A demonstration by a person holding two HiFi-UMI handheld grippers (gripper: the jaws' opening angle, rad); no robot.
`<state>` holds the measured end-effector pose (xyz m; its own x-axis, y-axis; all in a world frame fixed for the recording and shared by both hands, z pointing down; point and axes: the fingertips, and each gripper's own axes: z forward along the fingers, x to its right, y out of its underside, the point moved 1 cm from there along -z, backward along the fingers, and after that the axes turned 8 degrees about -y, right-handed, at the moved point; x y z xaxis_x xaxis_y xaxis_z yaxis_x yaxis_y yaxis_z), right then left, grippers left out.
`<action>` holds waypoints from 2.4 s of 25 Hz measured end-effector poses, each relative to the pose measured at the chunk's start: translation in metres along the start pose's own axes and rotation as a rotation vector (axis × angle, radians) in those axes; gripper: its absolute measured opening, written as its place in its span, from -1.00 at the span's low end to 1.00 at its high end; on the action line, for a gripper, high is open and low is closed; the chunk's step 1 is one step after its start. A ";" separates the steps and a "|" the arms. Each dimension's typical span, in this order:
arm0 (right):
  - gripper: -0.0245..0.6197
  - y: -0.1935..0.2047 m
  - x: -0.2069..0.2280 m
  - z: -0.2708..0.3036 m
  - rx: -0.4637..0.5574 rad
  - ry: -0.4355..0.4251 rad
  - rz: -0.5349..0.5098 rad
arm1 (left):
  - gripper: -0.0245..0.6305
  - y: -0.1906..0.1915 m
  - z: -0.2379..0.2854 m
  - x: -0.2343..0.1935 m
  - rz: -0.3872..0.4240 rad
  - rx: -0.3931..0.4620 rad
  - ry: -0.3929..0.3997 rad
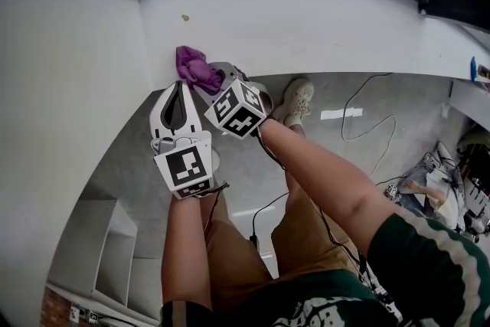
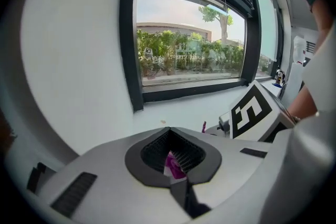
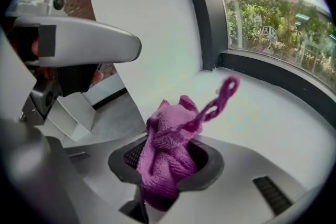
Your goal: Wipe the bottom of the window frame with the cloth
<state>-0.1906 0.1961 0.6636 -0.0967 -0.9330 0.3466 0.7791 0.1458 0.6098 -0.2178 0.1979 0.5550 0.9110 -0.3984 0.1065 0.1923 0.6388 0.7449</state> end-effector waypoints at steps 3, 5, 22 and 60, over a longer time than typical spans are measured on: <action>-0.52 -0.015 -0.013 0.016 0.008 -0.027 -0.013 | -0.91 0.006 -0.006 -0.015 -0.003 -0.008 -0.019; -0.52 -0.022 -0.022 0.025 0.009 -0.048 -0.032 | -0.91 0.008 -0.010 -0.023 -0.005 -0.013 -0.030; -0.52 -0.048 -0.006 0.035 0.032 -0.021 -0.047 | -0.91 0.010 -0.004 -0.045 -0.078 -0.021 -0.077; -0.52 -0.026 0.159 -0.064 0.094 0.193 0.084 | -0.91 -0.073 0.083 0.049 0.081 0.049 0.050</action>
<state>-0.1865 0.0227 0.6577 0.0938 -0.9606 0.2615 0.7170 0.2474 0.6516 -0.2177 0.0766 0.5604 0.9402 -0.3127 0.1351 0.1008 0.6343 0.7665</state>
